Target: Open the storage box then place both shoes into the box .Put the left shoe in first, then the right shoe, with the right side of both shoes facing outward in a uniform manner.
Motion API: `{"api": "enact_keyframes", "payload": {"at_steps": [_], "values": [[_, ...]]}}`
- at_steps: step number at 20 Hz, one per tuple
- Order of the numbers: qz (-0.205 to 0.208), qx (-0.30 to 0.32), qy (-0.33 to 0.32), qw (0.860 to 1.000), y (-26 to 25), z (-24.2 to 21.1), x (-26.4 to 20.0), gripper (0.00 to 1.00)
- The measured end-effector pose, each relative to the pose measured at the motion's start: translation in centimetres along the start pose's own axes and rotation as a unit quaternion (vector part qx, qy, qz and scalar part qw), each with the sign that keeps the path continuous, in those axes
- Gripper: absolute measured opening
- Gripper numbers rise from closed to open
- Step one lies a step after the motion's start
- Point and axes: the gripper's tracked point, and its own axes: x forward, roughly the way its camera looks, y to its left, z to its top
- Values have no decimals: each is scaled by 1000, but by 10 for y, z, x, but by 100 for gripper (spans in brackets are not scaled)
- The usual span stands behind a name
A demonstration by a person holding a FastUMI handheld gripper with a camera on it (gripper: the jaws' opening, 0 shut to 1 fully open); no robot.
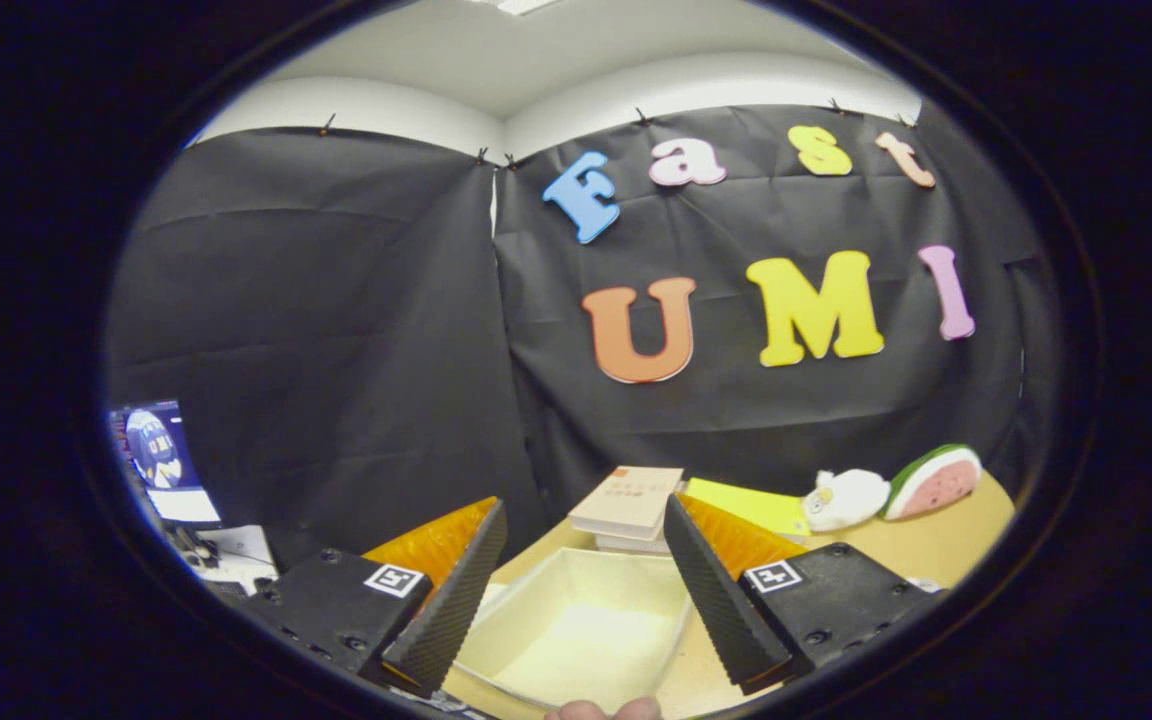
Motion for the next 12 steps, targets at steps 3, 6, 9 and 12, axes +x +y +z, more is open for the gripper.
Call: {"api": "enact_keyframes", "payload": {"at_steps": [3, 6, 9, 12], "values": [[-48, -36, -2, 998, -48, -6, -27, 100], [-85, -34, 24, 996, -95, -28, -45, 100], [-108, -21, 83, 990, -138, -69, -51, 100], [-123, -20, 146, 982, -177, -111, -50, 100]]}}
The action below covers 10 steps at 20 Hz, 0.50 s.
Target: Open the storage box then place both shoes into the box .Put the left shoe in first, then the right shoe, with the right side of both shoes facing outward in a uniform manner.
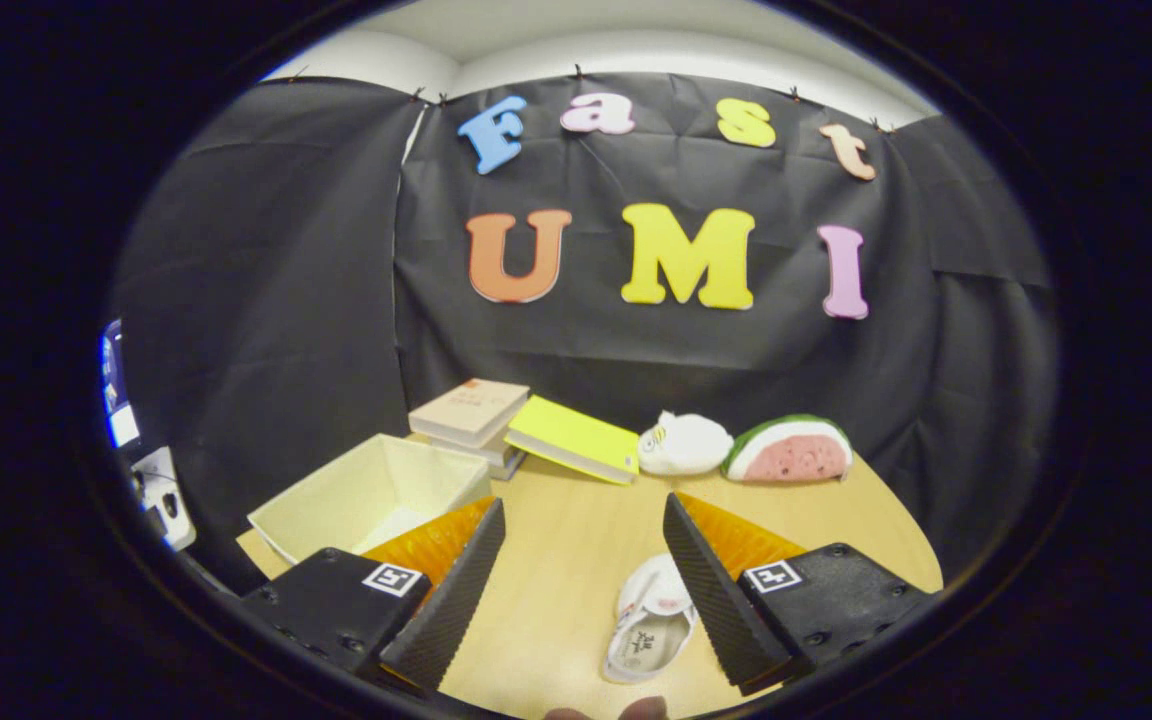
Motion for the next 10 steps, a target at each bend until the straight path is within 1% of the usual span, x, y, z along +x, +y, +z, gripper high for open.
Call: {"api": "enact_keyframes", "payload": {"at_steps": [2, 5, 8, 10], "values": [[-16, -5, 41, 999, -24, -28, 14, 100], [-26, 3, 105, 994, -50, -71, 31, 100], [-37, 11, 153, 988, -70, -104, 44, 100], [-38, 12, 181, 983, -75, -121, 49, 100]]}}
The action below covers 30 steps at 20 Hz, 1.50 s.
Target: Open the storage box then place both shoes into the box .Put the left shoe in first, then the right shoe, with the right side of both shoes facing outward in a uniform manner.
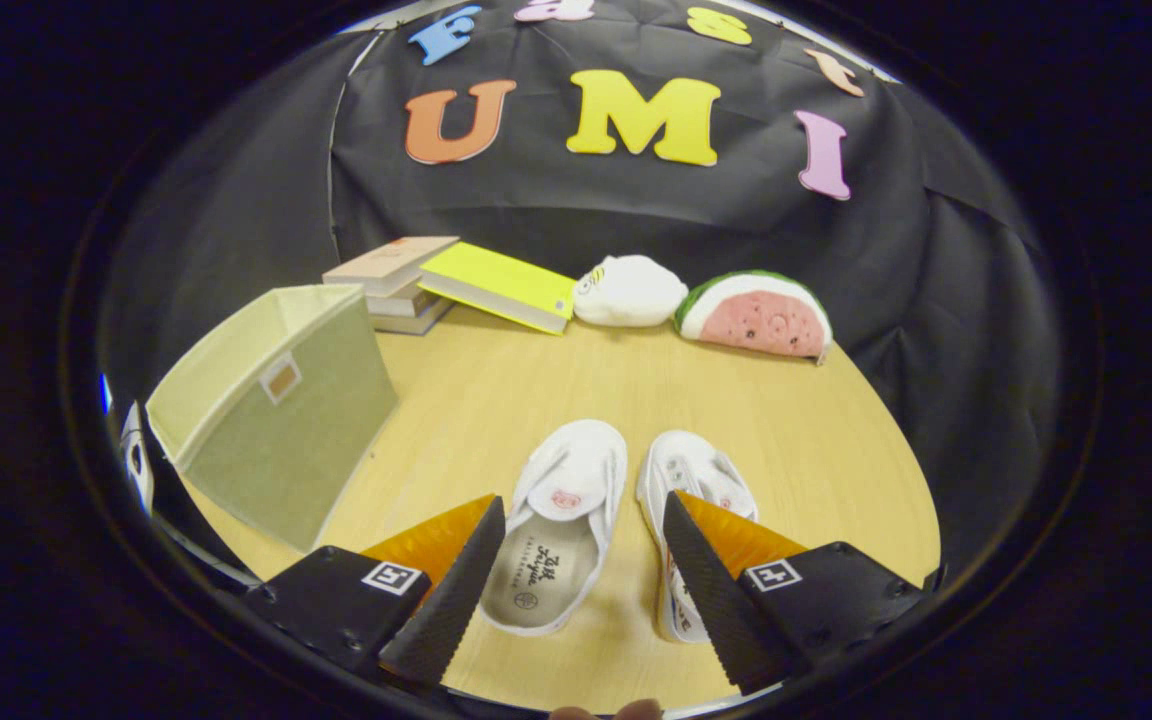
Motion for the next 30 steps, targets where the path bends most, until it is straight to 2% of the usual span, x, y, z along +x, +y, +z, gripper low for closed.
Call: {"api": "enact_keyframes", "payload": {"at_steps": [8, 10, 14, 18, 23, 24, 25, 27, 30], "values": [[8, 13, 74, 997, -3, -19, 41, 100], [18, 4, 93, 995, 1, -21, 47, 94], [25, 7, 125, 992, 3, -25, 64, 77], [59, 52, 155, 985, 8, -32, 78, 61], [65, 61, 161, 983, 0, -31, 77, 23], [68, 70, 163, 982, -1, -31, 77, 19], [78, 89, 160, 980, 3, -29, 77, 11], [112, 135, 158, 972, 13, -28, 76, 6], [153, 195, 153, 957, 28, -26, 70, 6]]}}
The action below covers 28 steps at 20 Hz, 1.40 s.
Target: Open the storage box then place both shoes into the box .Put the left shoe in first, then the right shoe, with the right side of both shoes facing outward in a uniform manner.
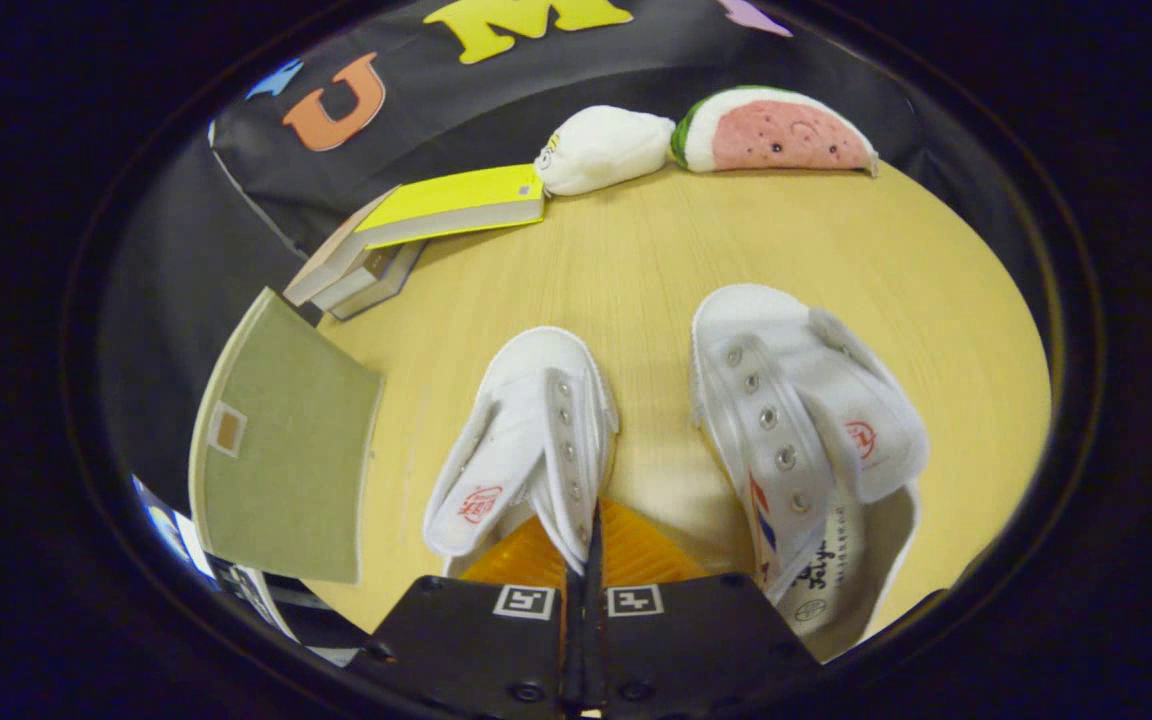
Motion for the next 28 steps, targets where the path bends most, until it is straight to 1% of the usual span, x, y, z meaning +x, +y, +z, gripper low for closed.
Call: {"api": "enact_keyframes", "payload": {"at_steps": [3, 5, 6, 8, 11, 14, 17, 21, 23, 25, 28], "values": [[5, 10, -11, 1000, 4, 0, -5, 5], [19, 26, -18, 999, 12, 3, -15, 5], [25, 35, -23, 999, 15, 5, -21, 5], [22, 43, -35, 998, 23, 11, -37, 5], [22, 53, -56, 997, 49, 22, -68, 5], [33, 53, -85, 994, 92, 34, -102, 5], [54, 45, -108, 992, 147, 42, -135, 5], [77, 24, -134, 988, 228, 48, -162, 5], [92, 22, -142, 985, 268, 44, -167, 5], [98, 30, -150, 983, 303, 39, -159, 5], [100, 45, -144, 983, 346, 25, -129, 5]]}}
